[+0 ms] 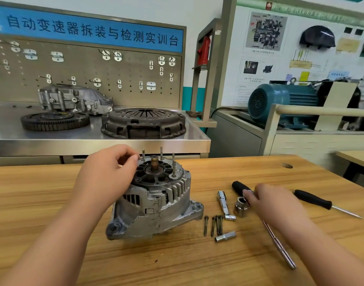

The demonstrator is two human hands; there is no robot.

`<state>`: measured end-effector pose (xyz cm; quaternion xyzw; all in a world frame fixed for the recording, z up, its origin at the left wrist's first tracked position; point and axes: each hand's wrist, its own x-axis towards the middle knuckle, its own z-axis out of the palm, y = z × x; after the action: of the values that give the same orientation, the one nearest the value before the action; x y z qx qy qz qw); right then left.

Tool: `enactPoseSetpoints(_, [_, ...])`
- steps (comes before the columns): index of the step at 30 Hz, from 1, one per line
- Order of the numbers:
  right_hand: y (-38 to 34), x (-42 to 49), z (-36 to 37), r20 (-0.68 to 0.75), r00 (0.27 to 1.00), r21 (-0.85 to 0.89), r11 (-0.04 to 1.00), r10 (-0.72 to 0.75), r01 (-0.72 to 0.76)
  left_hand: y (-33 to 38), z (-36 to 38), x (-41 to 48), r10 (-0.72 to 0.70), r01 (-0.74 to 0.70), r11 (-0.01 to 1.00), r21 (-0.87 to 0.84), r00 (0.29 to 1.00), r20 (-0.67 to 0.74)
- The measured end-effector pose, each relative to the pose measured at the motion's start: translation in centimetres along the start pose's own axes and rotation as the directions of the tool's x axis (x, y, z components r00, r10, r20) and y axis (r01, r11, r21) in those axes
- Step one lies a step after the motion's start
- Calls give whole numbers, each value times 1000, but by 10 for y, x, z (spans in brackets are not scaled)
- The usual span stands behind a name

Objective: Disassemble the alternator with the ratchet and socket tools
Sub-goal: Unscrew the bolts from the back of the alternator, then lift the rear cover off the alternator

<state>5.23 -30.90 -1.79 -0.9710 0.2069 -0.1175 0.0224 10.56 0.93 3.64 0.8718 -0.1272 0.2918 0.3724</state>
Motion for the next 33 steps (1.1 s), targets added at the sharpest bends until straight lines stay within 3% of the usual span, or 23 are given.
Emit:
enactPoseSetpoints(1, [-7,-2,-8,-85,995,52,997,-56,61,-3,2,1,-31,30,998,-47,999,-30])
enactPoseSetpoints(3, [-28,-5,-20,-163,972,354,909,-171,219,-10,5,3,-135,114,970,-216,987,-86])
enactPoseSetpoints(5, [-57,-7,-24,-153,962,699,664,-225,267,-13,7,3,-254,180,879,-442,961,-113])
enactPoseSetpoints(7, [-85,-3,-16,-48,966,888,431,-255,158,-15,8,2,-355,214,761,-613,928,-117])
enactPoseSetpoints(11, [-133,4,0,177,932,969,221,-318,-108,-22,17,2,-545,293,474,-831,838,-16])
enactPoseSetpoints(15, [-156,1,5,209,927,977,35,-312,-208,-18,27,0,-625,312,191,-931,770,130])
enactPoseSetpoints(18, [-159,1,5,202,929,971,-61,-311,-232,-14,27,0,-625,300,77,-951,758,189])
enactPoseSetpoints(22, [-165,-6,-8,134,956,979,-117,-261,-169,3,16,0,-592,266,65,-962,786,177])
enactPoseSetpoints(26, [-164,-12,-44,-79,977,959,-282,-198,21,38,-18,5,-341,65,204,-977,940,-9])
enactPoseSetpoints(29, [-161,-18,-69,-207,964,891,-440,-168,114,53,-38,3,-206,-105,225,-969,967,-152])
enactPoseSetpoints(33, [-165,-34,-75,-323,940,909,-312,-108,276,47,-49,1,-148,-81,156,-984,983,-105])
